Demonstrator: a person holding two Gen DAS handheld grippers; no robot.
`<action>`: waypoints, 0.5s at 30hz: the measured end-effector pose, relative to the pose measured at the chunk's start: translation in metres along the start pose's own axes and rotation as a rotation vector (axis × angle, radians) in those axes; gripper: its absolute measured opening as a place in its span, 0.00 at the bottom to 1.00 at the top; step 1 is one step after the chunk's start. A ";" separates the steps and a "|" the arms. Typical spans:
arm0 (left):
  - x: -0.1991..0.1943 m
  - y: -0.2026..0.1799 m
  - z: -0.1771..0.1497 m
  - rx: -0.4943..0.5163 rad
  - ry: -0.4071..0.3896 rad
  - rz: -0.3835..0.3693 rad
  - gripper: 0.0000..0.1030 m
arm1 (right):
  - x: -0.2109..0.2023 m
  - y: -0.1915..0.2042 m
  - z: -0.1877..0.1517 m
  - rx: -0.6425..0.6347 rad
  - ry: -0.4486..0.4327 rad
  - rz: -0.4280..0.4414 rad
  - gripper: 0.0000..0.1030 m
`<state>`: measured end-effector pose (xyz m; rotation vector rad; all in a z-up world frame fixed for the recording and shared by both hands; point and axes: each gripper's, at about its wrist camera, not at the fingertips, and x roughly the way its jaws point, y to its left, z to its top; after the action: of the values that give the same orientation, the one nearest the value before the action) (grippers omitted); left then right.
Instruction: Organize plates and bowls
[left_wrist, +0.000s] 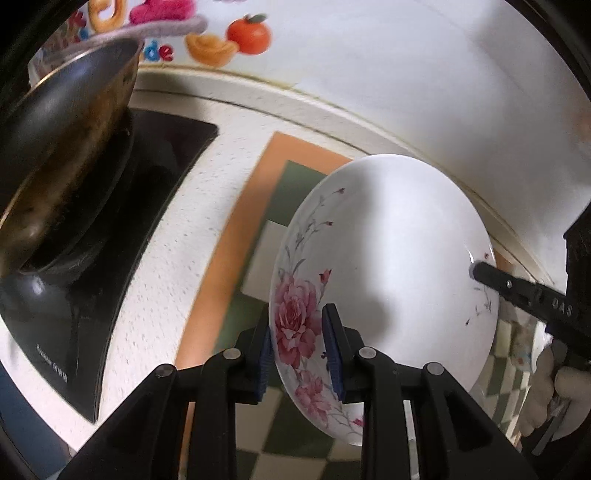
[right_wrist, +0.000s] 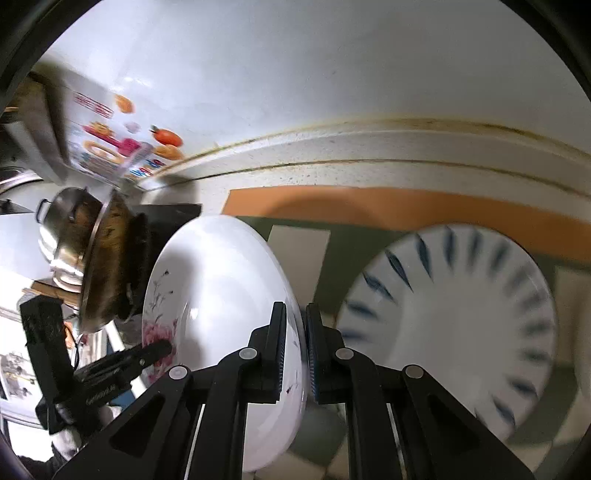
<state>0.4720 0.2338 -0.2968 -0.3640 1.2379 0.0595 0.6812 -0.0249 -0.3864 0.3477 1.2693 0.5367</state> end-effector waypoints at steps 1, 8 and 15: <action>-0.005 -0.006 -0.004 0.014 -0.002 -0.002 0.22 | -0.012 -0.001 -0.009 0.002 -0.010 -0.001 0.12; -0.022 -0.051 -0.035 0.100 0.017 -0.029 0.23 | -0.089 -0.023 -0.078 0.055 -0.064 0.006 0.12; -0.011 -0.094 -0.077 0.213 0.082 -0.055 0.23 | -0.132 -0.057 -0.152 0.144 -0.091 -0.020 0.12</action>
<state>0.4212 0.1240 -0.2858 -0.2162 1.3008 -0.1351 0.5192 -0.1530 -0.3513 0.4745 1.2252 0.4094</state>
